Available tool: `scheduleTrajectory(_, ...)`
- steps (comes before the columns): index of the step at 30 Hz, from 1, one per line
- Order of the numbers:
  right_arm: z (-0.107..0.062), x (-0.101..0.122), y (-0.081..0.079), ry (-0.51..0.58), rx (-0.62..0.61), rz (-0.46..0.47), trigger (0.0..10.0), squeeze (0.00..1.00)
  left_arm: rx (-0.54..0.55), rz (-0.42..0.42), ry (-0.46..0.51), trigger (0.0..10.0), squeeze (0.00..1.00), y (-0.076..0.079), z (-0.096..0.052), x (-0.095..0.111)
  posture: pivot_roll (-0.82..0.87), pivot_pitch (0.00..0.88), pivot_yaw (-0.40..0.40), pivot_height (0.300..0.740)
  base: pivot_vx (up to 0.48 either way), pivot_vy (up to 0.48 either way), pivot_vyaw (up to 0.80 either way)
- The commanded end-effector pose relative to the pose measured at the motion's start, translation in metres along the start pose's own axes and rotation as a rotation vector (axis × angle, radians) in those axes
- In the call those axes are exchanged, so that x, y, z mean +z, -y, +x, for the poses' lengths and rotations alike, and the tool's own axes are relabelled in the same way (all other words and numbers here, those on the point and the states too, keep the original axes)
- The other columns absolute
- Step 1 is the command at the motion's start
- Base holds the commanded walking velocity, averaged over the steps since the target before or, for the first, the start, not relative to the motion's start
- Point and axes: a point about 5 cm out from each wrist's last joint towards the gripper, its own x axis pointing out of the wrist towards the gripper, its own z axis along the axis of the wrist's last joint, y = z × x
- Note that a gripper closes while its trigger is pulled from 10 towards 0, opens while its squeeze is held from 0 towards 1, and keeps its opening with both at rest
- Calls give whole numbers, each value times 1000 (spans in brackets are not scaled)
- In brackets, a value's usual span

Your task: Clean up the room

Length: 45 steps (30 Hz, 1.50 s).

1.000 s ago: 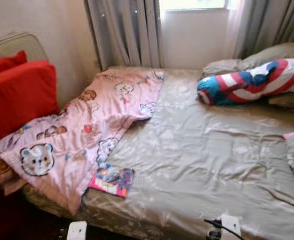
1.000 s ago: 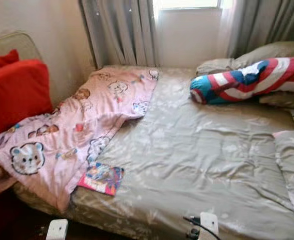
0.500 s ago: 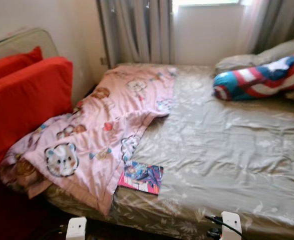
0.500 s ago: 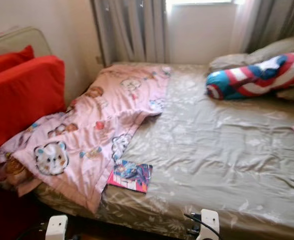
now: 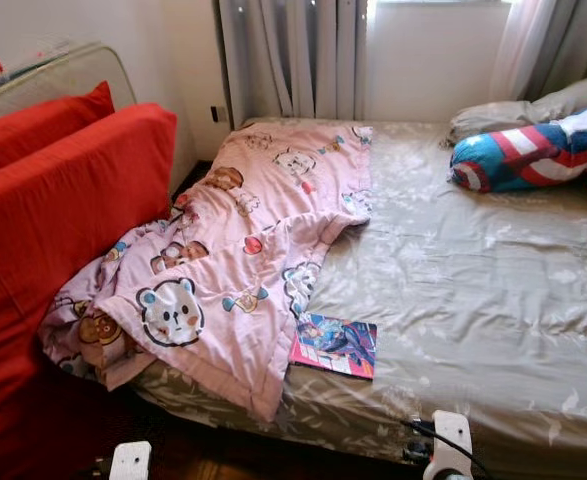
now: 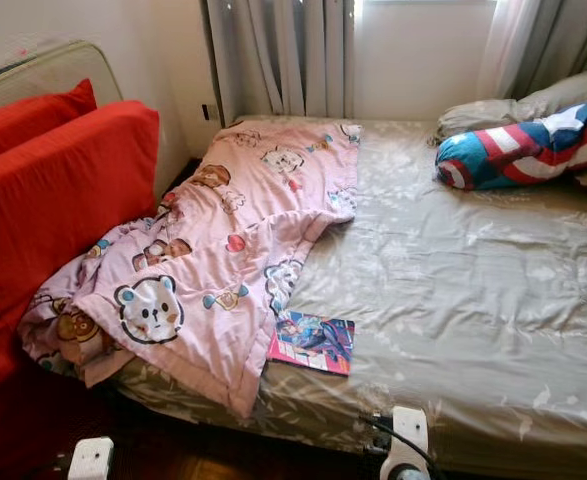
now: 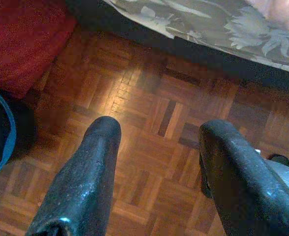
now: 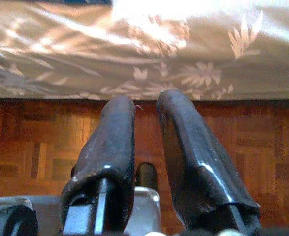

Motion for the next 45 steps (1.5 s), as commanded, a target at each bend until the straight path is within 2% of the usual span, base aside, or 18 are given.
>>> scheduleTrajectory(1, 1, 5, -1, 21, 0, 17, 10000, 0, -6, -1, -7, 10000, 0, 1, 0, -3, -50, 0, 46, 740, 0, 0, 0)
scheduleTrajectory(3, 1, 5, -1, 27, -3, 18, 10000, 0, -19, 6, -16, 10000, 0, 10, -1, -8, -50, 0, 58, 740, 0, 0, 0)
scheduleTrajectory(5, 1, 5, -2, 30, -6, 32, 10000, 0, -25, 11, -16, 10000, 0, 12, 0, -7, -44, 0, 59, 740, 0, 0, 0)
scheduleTrajectory(12, 1, 1, -13, 20, 27, 14, 10000, 0, -16, 21, -2, 10000, 0, 9, 2, 2, -20, 0, 76, 740, 0, 0, 0)
scheduleTrajectory(15, 0, -3, -16, 8, 43, -20, 10000, 0, -13, 24, 4, 10000, 0, 7, 2, 4, -12, 14, 77, 740, 0, 0, 0)
scheduleTrajectory(16, 0, -6, -15, 3, 44, -29, 10000, 0, -8, 26, 9, 10000, 0, 4, 2, 6, -11, 39, 81, 740, 0, 0, 444)
scheduleTrajectory(22, -2, -11, -13, 5, 38, -20, 10000, 0, 5, 35, 14, 10000, 0, -3, 2, 9, -15, 69, 84, 740, 0, 0, 625)
scheduleTrajectory(28, -3, -13, -10, 6, 29, -14, 10000, 0, 7, 33, 21, 10000, 0, -3, 2, 10, -15, 94, 72, 740, 0, 0, 772)
scheduleTrajectory(34, -3, -7, -5, 22, 19, -1, 10000, 0, -9, 24, 40, 10000, 0, 0, 2, 12, -25, 111, 62, 740, 0, 0, 0)
scheduleTrajectory(41, -4, -8, 4, 23, -1, -14, 10000, 0, -2, -14, 37, 10000, 0, -1, 0, 3, -35, 126, 39, 740, 0, 0, 0)
scheduleTrajectory(42, -5, -10, 9, 22, -13, -13, 10000, 75, -3, -14, 17, 10000, 0, -3, -3, -7, -42, 134, 26, 740, 0, 0, 0)
scheduleTrajectory(44, -6, -11, 11, 21, -18, -14, 10000, 75, -2, -16, 9, 10000, 0, -3, -4, -10, -42, 134, 26, 740, 0, 0, 0)
scheduleTrajectory(45, -6, -12, 12, 19, -23, -18, 10000, 863, -3, -19, 2, 10000, 0, -4, -6, -14, -41, 137, 14, 740, 0, 0, 0)
